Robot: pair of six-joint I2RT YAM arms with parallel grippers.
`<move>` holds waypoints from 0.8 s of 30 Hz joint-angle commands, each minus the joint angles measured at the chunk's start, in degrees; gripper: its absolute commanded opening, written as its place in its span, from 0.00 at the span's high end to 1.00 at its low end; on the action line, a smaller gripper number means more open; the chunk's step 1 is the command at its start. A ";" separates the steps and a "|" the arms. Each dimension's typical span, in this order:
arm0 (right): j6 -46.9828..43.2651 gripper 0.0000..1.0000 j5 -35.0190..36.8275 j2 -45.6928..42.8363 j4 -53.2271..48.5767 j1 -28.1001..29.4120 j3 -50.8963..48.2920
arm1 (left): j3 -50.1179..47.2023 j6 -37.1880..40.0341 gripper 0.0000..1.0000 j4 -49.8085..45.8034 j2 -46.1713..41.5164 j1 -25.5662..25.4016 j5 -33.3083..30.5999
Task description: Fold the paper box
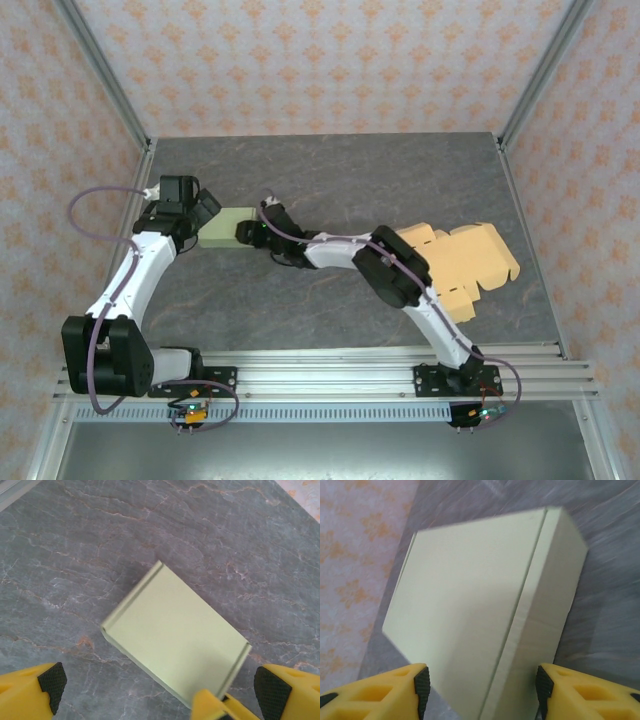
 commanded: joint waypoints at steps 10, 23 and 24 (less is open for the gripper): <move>-8.90 0.36 -4.16 -12.47 4.42 -2.33 -11.52 | -2.12 4.50 0.00 6.09 -2.06 0.48 8.54; -17.69 0.31 10.34 -41.04 2.70 -13.44 -40.94 | -0.65 24.05 0.00 7.05 9.05 -12.97 -1.45; -19.10 0.30 11.49 -42.42 1.77 -13.92 -41.42 | 1.01 24.90 0.00 5.03 11.47 -13.13 -3.90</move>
